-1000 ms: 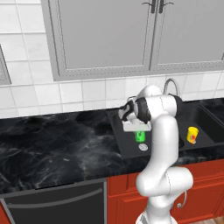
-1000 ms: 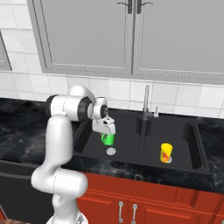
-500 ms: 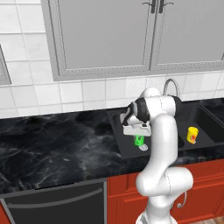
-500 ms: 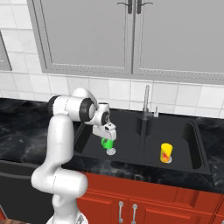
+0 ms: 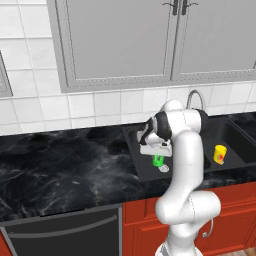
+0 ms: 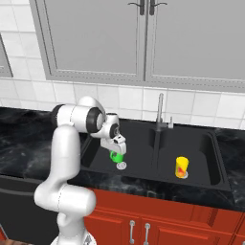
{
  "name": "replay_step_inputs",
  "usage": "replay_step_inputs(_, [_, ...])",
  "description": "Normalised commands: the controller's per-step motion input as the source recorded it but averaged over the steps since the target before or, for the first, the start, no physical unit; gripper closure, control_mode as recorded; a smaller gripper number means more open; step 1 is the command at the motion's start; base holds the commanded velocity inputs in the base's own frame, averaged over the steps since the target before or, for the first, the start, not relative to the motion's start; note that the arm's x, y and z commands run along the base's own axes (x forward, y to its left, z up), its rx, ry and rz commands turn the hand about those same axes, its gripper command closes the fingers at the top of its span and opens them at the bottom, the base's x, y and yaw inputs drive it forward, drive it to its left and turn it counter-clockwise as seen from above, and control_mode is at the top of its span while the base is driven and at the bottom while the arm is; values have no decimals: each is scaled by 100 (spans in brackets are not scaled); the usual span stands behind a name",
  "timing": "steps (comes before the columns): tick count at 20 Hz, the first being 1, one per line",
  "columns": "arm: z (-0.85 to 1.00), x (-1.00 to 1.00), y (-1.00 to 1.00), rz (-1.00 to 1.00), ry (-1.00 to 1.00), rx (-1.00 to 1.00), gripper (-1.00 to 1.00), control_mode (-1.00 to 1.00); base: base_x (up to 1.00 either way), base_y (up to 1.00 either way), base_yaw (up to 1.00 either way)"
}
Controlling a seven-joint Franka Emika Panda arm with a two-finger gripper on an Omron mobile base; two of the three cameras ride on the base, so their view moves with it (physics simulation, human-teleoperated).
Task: Move any existing items from the left basin to the right basin for drying. Then move the mug from the counter to the left basin of the sink for washing.
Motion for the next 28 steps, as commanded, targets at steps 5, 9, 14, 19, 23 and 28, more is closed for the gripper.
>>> replay_step_inputs(5, [9,-1,-1,0,-5,3,-100,-100,0,0,0])
replay_step_inputs(9, [43,-2,0,0,0,4,-100,-100,0,0,0])
replay_step_inputs(14, [62,-8,0,0,0,2,-100,-100,0,0,0])
replay_step_inputs(19, [93,-18,0,-1,0,0,-100,-100,0,0,0])
replay_step_inputs(23, [91,-21,1,0,0,0,-100,-100,0,0,0])
replay_step_inputs(28, [80,-33,7,3,-10,0,-100,-100,0,0,0])
